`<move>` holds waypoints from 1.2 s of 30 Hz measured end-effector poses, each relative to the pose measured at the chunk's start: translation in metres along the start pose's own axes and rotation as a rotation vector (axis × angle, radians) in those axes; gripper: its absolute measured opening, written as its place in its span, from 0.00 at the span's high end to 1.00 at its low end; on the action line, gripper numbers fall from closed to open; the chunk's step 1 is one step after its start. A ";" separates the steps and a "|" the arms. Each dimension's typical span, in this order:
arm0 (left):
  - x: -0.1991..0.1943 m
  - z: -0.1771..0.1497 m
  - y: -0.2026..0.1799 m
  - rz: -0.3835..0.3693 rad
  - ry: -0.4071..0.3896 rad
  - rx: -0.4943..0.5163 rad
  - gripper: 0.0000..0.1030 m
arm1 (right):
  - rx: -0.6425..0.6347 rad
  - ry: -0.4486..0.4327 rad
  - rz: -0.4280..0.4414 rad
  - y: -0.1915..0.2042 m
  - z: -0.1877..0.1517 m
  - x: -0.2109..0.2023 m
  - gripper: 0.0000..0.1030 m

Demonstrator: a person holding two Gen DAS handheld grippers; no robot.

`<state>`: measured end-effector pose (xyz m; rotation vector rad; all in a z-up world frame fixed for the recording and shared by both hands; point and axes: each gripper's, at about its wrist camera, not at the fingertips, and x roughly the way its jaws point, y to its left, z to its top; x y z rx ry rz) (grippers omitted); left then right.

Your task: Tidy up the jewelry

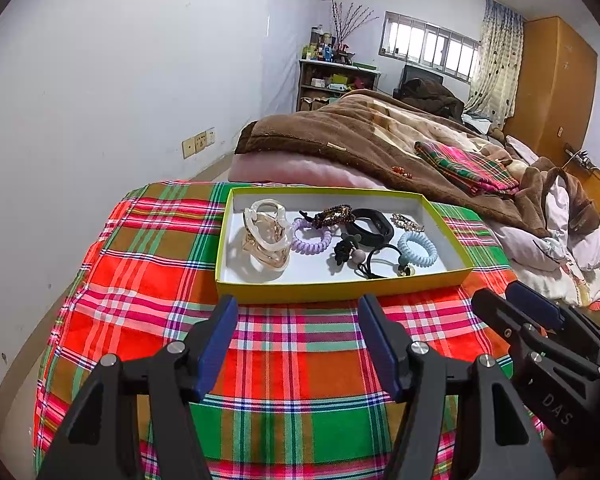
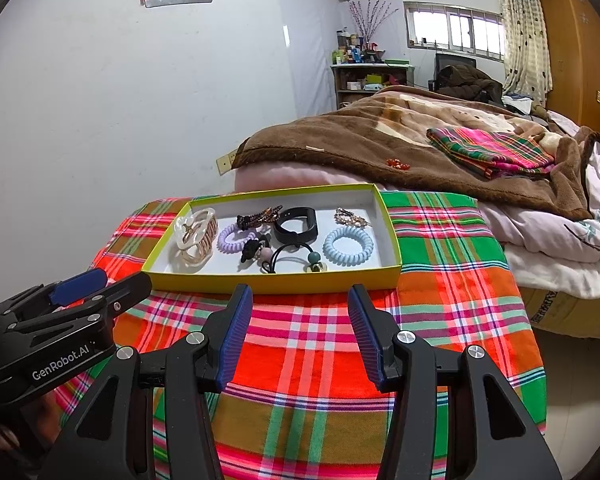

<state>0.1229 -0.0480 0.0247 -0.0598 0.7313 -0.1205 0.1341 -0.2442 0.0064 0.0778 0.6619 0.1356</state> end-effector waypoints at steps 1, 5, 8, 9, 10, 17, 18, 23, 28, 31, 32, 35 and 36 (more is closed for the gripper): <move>0.000 0.000 0.000 -0.002 -0.001 -0.001 0.37 | 0.000 0.000 0.002 0.000 0.000 0.000 0.51; 0.001 0.000 0.000 -0.001 0.002 -0.001 0.37 | -0.002 0.001 0.001 0.000 0.000 0.001 0.51; 0.001 0.000 0.001 -0.001 0.004 -0.001 0.37 | 0.000 0.002 0.000 0.000 0.000 0.001 0.51; 0.001 -0.001 0.001 0.000 0.004 -0.002 0.37 | -0.001 0.003 0.000 0.001 0.000 0.001 0.51; 0.001 -0.001 0.001 0.000 0.003 -0.002 0.37 | -0.001 0.002 0.000 0.000 0.000 0.001 0.51; -0.001 -0.002 0.000 0.002 0.004 -0.002 0.37 | 0.000 0.004 0.002 0.001 0.000 0.002 0.51; -0.001 -0.002 0.000 0.003 0.005 -0.002 0.37 | 0.000 0.003 0.002 0.001 0.000 0.002 0.51; -0.003 -0.002 0.000 0.004 0.006 -0.003 0.37 | -0.001 0.002 0.003 0.001 0.000 0.002 0.51; -0.004 -0.002 0.001 0.004 0.006 -0.003 0.37 | -0.001 0.002 0.001 0.001 0.000 0.002 0.51; -0.005 -0.002 0.001 0.003 0.005 -0.004 0.37 | -0.002 0.003 0.002 0.001 -0.001 0.001 0.51; -0.004 -0.001 0.001 0.000 0.004 -0.004 0.37 | -0.002 0.003 0.002 0.002 -0.001 0.001 0.51; -0.005 -0.001 0.001 -0.008 0.002 -0.006 0.37 | -0.003 0.002 0.004 0.001 0.000 0.001 0.51; -0.004 0.000 0.002 -0.009 0.004 -0.008 0.37 | -0.003 0.001 0.004 0.001 0.000 0.001 0.51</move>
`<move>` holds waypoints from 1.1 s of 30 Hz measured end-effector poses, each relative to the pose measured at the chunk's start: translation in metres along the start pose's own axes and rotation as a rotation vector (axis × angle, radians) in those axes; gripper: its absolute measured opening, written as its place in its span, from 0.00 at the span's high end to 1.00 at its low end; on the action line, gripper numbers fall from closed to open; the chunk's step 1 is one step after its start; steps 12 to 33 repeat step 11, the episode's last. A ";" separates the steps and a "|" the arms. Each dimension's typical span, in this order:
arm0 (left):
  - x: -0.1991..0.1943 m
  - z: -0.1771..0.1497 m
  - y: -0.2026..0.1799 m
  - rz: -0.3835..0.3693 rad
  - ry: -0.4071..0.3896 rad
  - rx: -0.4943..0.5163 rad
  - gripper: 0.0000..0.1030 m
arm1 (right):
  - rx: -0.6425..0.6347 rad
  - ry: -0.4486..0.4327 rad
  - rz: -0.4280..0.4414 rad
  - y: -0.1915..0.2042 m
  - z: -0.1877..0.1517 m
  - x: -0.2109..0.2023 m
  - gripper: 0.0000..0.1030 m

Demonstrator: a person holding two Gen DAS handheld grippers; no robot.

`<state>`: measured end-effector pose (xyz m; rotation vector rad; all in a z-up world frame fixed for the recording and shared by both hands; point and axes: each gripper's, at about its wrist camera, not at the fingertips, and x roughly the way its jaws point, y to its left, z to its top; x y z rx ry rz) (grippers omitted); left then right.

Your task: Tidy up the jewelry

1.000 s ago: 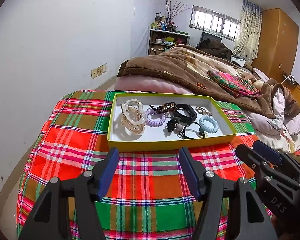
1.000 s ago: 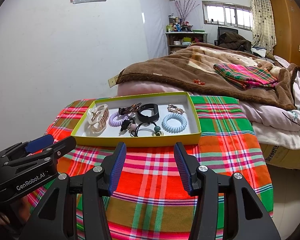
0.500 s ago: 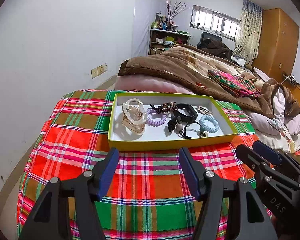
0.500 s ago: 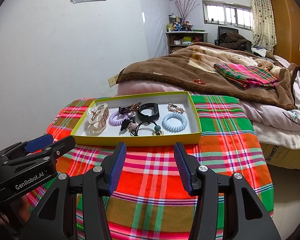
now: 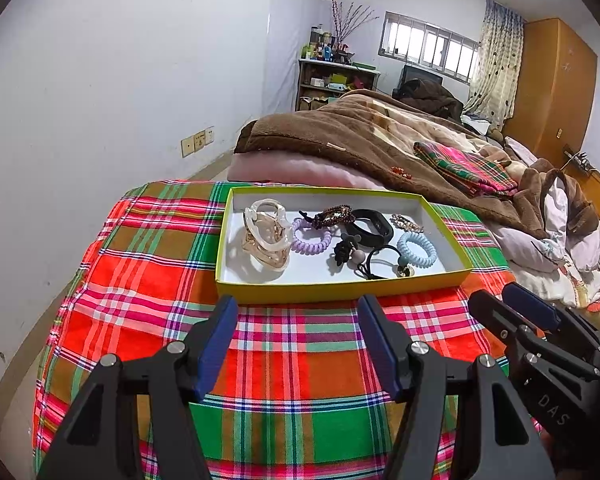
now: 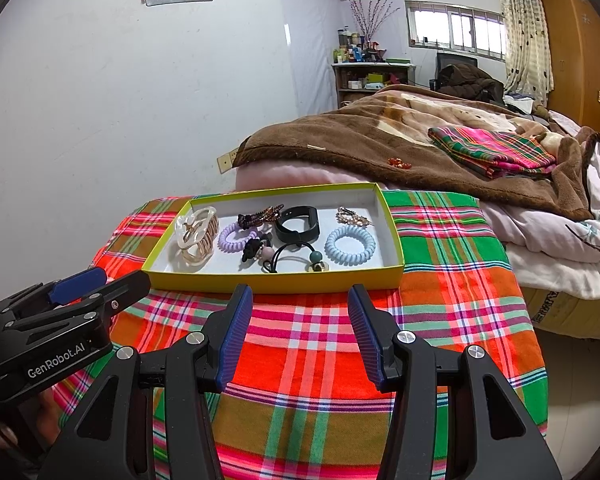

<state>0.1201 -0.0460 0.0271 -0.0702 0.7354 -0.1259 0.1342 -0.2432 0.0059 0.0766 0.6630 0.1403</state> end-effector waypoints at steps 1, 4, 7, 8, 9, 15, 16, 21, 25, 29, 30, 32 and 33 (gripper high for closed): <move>0.000 0.000 0.000 -0.002 0.002 -0.002 0.37 | 0.000 0.000 0.001 0.000 0.000 0.000 0.51; 0.001 0.000 0.001 -0.001 0.005 -0.008 0.37 | 0.000 0.000 -0.001 0.000 0.000 0.000 0.51; 0.002 0.001 0.003 0.001 0.011 -0.012 0.37 | 0.000 0.000 0.000 0.000 0.000 0.000 0.51; 0.002 0.001 0.003 0.002 0.012 -0.012 0.37 | -0.001 -0.001 0.000 0.000 0.000 0.000 0.51; 0.003 0.001 0.003 0.004 0.012 -0.012 0.37 | -0.001 0.000 0.000 0.000 0.000 0.000 0.51; 0.003 0.001 0.003 0.005 0.013 -0.012 0.37 | -0.001 0.002 -0.001 0.000 0.000 0.000 0.51; 0.003 0.001 0.003 0.005 0.013 -0.012 0.37 | -0.001 0.002 -0.001 0.000 0.000 0.000 0.51; 0.003 0.001 0.003 0.005 0.013 -0.012 0.37 | -0.001 0.002 -0.001 0.000 0.000 0.000 0.51; 0.003 0.001 0.003 0.005 0.013 -0.012 0.37 | -0.001 0.002 -0.001 0.000 0.000 0.000 0.51; 0.003 0.001 0.003 0.005 0.013 -0.012 0.37 | -0.001 0.002 -0.001 0.000 0.000 0.000 0.51; 0.003 0.001 0.003 0.005 0.013 -0.012 0.37 | -0.001 0.002 -0.001 0.000 0.000 0.000 0.51; 0.003 0.001 0.003 0.005 0.013 -0.012 0.37 | -0.001 0.002 -0.001 0.000 0.000 0.000 0.51; 0.003 0.001 0.003 0.005 0.013 -0.012 0.37 | -0.001 0.002 -0.001 0.000 0.000 0.000 0.51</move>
